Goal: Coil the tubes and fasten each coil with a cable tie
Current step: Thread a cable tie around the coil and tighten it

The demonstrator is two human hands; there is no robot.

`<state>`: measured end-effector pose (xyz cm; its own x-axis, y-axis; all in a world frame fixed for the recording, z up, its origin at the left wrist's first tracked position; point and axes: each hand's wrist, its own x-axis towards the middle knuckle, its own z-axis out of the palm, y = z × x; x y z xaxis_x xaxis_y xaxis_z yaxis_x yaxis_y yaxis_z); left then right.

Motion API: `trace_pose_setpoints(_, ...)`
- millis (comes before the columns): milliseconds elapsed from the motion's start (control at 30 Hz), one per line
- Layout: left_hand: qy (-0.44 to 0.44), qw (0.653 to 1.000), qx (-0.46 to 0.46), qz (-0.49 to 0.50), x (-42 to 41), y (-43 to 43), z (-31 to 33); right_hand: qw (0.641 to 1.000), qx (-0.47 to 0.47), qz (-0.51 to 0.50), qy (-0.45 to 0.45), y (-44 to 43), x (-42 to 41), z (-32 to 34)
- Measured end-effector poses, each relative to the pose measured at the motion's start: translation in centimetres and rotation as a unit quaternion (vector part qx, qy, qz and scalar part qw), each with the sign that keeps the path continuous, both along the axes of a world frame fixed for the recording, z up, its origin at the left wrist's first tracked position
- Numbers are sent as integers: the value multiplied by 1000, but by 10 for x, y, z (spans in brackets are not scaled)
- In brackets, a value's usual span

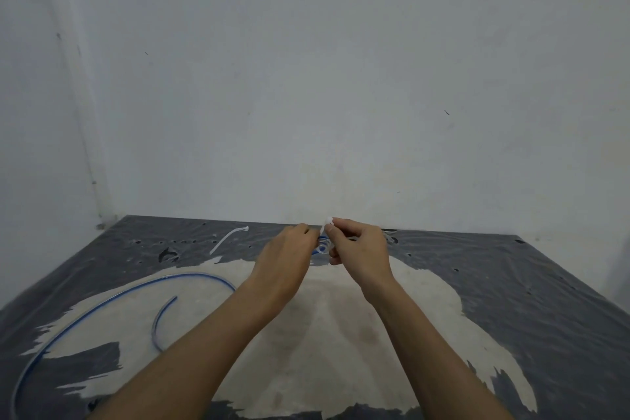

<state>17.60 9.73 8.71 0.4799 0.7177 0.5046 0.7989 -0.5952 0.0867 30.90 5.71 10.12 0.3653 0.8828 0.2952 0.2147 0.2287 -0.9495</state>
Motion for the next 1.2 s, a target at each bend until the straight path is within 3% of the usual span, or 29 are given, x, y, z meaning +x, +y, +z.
trace_pose_setpoints(333,-19,999,38,-25,-2,-1,-1,995,-25,9,-92,-1,4,-1)
trace_pose_setpoints(567,-9,999,47,-15,-1,-5,2,999,40,-28,-6,2,2,-2)
trace_pose_setpoints(867,23,998,53,5,-2,-9,-4,997,4,-28,-71,1,5,-4)
trace_pose_setpoints(1200,-14,998,51,-23,-5,-10,-2,990,-30,21,-137,4,10,-4)
